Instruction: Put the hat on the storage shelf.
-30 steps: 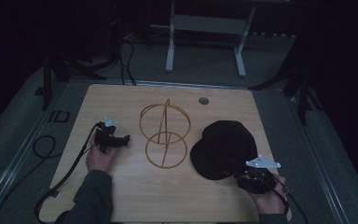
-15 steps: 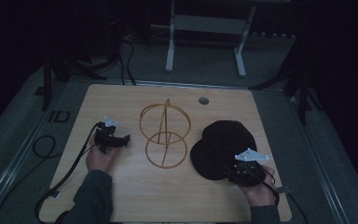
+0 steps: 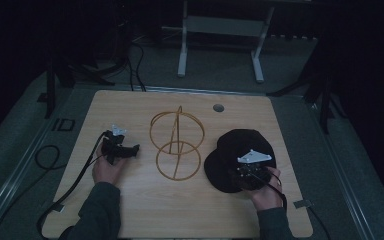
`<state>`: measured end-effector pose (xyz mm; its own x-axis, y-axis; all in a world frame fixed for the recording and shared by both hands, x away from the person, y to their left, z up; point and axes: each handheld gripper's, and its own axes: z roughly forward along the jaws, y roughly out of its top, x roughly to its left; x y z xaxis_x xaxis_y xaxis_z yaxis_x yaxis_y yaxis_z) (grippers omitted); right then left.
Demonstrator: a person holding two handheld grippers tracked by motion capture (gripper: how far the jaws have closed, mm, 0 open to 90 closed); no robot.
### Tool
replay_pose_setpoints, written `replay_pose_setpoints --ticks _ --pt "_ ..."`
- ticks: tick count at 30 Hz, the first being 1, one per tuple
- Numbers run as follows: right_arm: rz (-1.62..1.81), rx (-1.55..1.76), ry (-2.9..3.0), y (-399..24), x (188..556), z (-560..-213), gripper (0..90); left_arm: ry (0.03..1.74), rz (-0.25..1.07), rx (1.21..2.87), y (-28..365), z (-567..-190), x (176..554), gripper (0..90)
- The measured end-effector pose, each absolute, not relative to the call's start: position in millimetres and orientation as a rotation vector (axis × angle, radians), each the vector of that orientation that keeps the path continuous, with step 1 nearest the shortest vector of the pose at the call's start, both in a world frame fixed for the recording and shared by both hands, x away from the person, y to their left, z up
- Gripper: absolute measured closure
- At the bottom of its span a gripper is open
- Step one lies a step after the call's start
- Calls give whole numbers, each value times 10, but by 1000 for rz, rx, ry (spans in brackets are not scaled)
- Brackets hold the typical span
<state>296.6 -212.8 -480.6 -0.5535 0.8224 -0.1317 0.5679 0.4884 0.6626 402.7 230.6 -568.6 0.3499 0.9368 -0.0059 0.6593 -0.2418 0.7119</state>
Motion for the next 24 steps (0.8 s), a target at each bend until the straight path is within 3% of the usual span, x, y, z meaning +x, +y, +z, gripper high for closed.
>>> replay_pose_setpoints --ticks 14,24 --pt "726 1189 2377 -1987 3248 -4879 382 1385 572 1992 2305 -5686 4031 134" --pt "676 1197 2441 -1924 3394 -4940 409 1384 572 1993 2304 -5686 4032 133"
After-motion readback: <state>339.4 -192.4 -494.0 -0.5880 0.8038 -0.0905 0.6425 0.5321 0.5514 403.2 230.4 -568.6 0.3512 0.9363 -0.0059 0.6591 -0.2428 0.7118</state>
